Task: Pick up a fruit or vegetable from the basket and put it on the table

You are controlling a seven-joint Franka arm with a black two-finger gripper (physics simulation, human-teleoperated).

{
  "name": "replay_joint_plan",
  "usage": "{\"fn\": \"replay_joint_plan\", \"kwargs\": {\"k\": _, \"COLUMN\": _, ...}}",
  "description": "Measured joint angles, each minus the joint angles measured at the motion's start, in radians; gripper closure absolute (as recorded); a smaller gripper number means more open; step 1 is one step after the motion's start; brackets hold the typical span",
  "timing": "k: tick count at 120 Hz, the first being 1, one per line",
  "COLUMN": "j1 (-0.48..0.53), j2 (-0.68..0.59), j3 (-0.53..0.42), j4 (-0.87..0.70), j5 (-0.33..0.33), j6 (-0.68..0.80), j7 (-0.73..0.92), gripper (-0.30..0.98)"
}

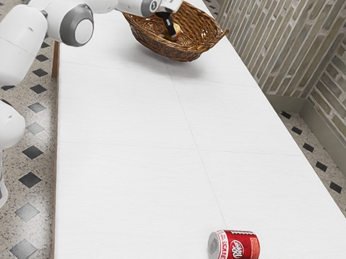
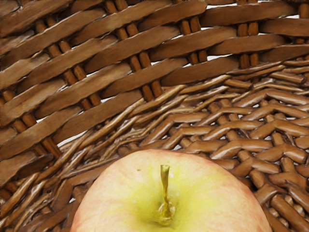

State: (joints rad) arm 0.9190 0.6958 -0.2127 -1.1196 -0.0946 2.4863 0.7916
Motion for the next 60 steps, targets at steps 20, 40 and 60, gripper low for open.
{"fn": "replay_joint_plan", "kwargs": {"k": 20, "j1": -0.001, "j2": 0.001, "j3": -0.008, "j4": 0.001, "j5": -0.015, "j6": 0.008, "j7": 0.000, "gripper": 0.11}}
{"fn": "replay_joint_plan", "kwargs": {"k": 40, "j1": -0.004, "j2": -0.001, "j3": -0.005, "j4": -0.007, "j5": -0.042, "j6": 0.012, "j7": 0.001, "gripper": 0.11}}
{"fn": "replay_joint_plan", "kwargs": {"k": 60, "j1": -0.007, "j2": -0.012, "j3": 0.003, "j4": -0.042, "j5": -0.084, "j6": 0.013, "j7": 0.001, "gripper": 0.09}}
